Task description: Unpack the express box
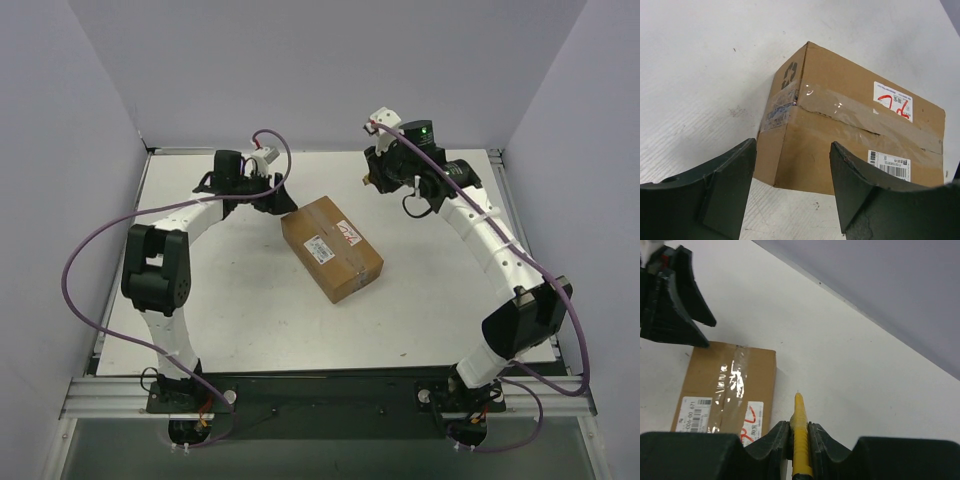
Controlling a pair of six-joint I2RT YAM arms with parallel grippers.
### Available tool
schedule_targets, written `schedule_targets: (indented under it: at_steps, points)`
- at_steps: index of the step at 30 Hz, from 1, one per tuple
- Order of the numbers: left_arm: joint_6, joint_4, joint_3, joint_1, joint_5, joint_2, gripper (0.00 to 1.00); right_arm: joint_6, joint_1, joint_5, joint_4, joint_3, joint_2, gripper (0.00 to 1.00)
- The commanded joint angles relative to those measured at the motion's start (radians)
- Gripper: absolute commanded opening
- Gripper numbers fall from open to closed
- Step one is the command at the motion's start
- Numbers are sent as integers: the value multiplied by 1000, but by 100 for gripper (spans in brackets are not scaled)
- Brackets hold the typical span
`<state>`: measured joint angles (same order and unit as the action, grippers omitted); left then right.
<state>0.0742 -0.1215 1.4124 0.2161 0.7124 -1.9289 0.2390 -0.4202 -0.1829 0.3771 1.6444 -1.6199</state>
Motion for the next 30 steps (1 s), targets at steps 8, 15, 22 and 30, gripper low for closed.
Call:
schedule_targets:
  at_steps: [8,15,22,30]
  points:
    - [55,53,-113,-4,45,39,65,40,-40,-222,86,37,43,0]
    - [58,34,-266,12,13,155,61,25,-49,-230,86,51,22,0]
    - [87,20,-351,-17,42,298,66,88,-60,-311,109,35,37,0]
    - [181,95,-293,-12,21,289,67,94,-74,-391,98,28,6,0]
